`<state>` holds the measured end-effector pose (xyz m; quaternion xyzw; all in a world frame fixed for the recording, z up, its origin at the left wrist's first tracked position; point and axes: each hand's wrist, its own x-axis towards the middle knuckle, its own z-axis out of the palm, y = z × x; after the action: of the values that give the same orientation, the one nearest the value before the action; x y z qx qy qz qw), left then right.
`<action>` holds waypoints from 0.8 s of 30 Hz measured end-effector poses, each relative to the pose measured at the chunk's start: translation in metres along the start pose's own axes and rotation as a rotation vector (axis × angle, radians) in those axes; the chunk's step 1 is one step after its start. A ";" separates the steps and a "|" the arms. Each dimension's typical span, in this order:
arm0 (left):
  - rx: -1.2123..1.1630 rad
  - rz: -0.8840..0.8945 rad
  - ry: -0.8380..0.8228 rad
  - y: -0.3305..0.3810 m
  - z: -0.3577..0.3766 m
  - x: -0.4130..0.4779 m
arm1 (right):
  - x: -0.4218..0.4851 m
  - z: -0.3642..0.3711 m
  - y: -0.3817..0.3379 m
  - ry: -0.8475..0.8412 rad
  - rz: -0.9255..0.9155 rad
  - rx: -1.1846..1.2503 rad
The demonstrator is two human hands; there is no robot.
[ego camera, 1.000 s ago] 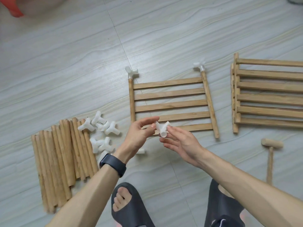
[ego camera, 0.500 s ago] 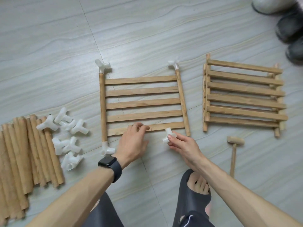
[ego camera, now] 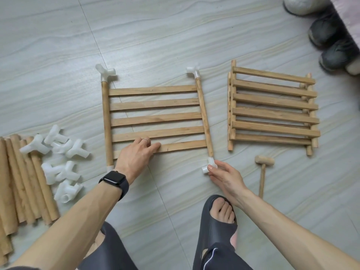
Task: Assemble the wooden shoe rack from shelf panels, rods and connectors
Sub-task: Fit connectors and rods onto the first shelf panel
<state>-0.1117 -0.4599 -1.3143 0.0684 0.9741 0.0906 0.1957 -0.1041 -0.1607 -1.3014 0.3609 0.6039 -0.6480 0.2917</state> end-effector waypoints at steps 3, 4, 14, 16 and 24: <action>0.027 -0.014 -0.013 0.001 0.001 0.001 | 0.000 -0.005 0.002 -0.003 0.034 0.103; 0.037 -0.011 -0.018 0.002 0.002 0.002 | 0.000 -0.007 0.003 -0.004 0.049 0.139; 0.060 -0.015 -0.027 -0.002 0.010 -0.006 | 0.009 0.008 -0.008 0.022 -0.031 0.003; 0.078 -0.012 -0.042 -0.002 0.010 -0.005 | 0.013 0.008 -0.014 0.022 -0.017 0.020; 0.129 -0.007 -0.068 -0.001 0.013 -0.005 | 0.023 -0.006 -0.025 -0.087 0.082 0.073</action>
<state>-0.1022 -0.4602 -1.3242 0.0806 0.9709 0.0248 0.2240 -0.1367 -0.1512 -1.3059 0.3673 0.5512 -0.6723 0.3306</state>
